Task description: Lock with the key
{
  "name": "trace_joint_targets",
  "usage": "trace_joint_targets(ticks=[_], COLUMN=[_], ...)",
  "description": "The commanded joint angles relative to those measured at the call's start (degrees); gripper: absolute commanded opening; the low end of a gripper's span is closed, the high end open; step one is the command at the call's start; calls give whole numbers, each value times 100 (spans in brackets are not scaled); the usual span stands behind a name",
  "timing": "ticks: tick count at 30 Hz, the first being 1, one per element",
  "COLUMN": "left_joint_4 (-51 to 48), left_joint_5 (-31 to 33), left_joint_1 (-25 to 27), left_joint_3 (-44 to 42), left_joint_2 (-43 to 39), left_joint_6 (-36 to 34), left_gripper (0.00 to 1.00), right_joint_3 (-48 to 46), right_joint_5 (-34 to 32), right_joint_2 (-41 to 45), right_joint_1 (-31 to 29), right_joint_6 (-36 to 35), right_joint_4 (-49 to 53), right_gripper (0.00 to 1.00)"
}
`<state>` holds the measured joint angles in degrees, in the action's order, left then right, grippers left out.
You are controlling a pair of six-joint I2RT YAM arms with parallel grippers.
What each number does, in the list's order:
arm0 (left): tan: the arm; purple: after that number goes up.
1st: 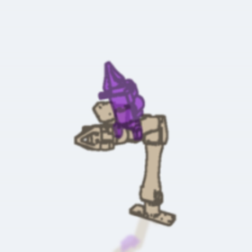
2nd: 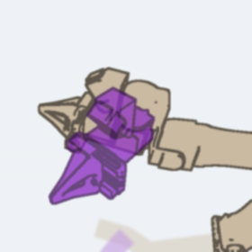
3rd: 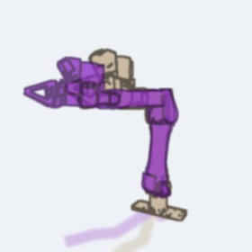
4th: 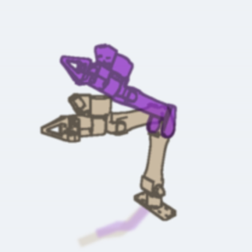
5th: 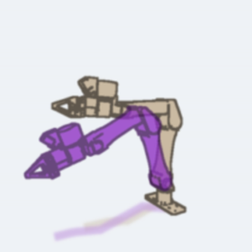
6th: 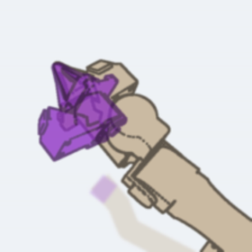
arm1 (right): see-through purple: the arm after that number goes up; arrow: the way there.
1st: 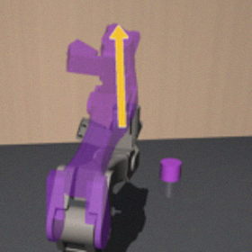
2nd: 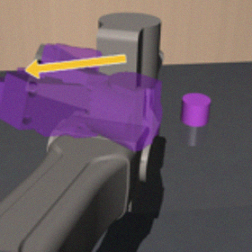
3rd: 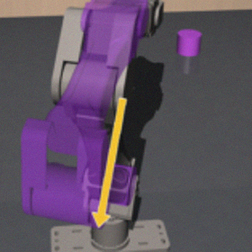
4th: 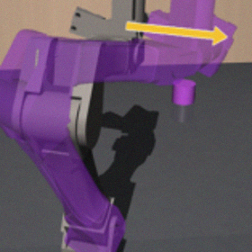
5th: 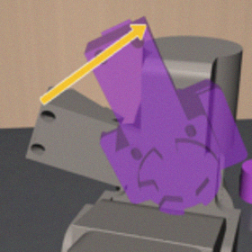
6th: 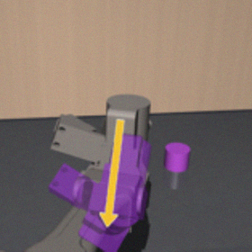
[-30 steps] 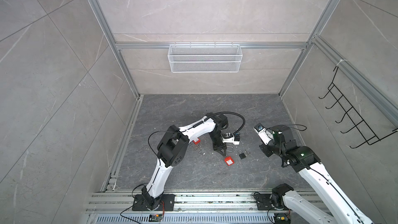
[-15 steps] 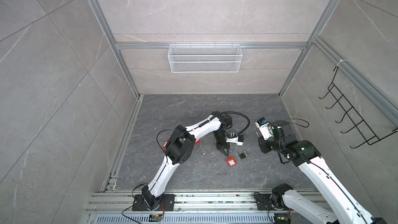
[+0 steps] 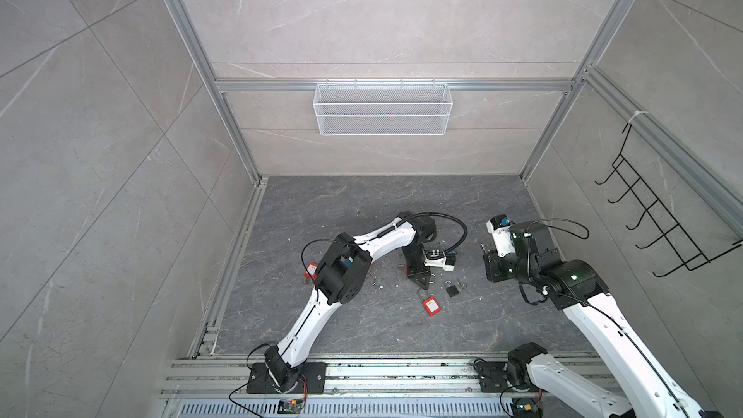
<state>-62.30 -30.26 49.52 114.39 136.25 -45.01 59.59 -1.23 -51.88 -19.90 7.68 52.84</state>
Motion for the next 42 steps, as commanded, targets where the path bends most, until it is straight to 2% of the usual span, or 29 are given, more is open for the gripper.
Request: trace_joint_targets(ticks=[1, 2, 5, 8, 10, 12, 16, 18, 20, 24, 32, 42], left_joint_4=[424, 568, 1363, 2936, 4060, 4976, 5381, 5571, 5687, 5729, 5530, 5451], left_joint_5=[-38, -73, -154, -195, -442, -419, -377, -259, -190, 50, 170, 205], left_joint_1=[7, -25, -225, -597, -823, -992, -1300, -1405, -1466, -1506, -1515, -1511], left_joint_3=[25, -34, -538, -1698, -2704, -3484, -4392, -4854, -5228, -5787, -6510, -6869], left_joint_2=[-152, -215, -778, -1677, -2344, -2918, -3733, -4153, -4619, -5420, -6318, -6697], left_joint_6=[172, 233, 664, 1475, 1855, 2231, 2516, 2656, 2751, 2887, 3025, 3168], left_gripper=[26, 30, 32, 32, 32, 32, 31, 31, 31, 31, 31, 31], right_joint_3=[76, 70, 92, 29, -96, -235, -514, -578, -576, -695, -1185, -1363], right_joint_5=[162, 237, 431, 852, 1089, 1158, 1070, 614, 434, 330, 120, -61], right_joint_2=[146, 169, 102, -73, -188, -298, -656, -1063, -1588, -2340, -3024, -3414], right_joint_1=[14, 13, 11, 8, -21, -95, -588, -1173, -1679, -2070, -2141, -2139], right_joint_6=[653, 742, 866, 927, 1002, 1094, 1289, 1388, 1469, 1824, 1930, 1725], right_joint_4=[190, 214, 338, 386, 327, 212, -87, -144, -216, -703, -1329, -1667], right_gripper=[4, 4, 5, 5, 5, 5, 4, 5, 6, 6, 10, 16])
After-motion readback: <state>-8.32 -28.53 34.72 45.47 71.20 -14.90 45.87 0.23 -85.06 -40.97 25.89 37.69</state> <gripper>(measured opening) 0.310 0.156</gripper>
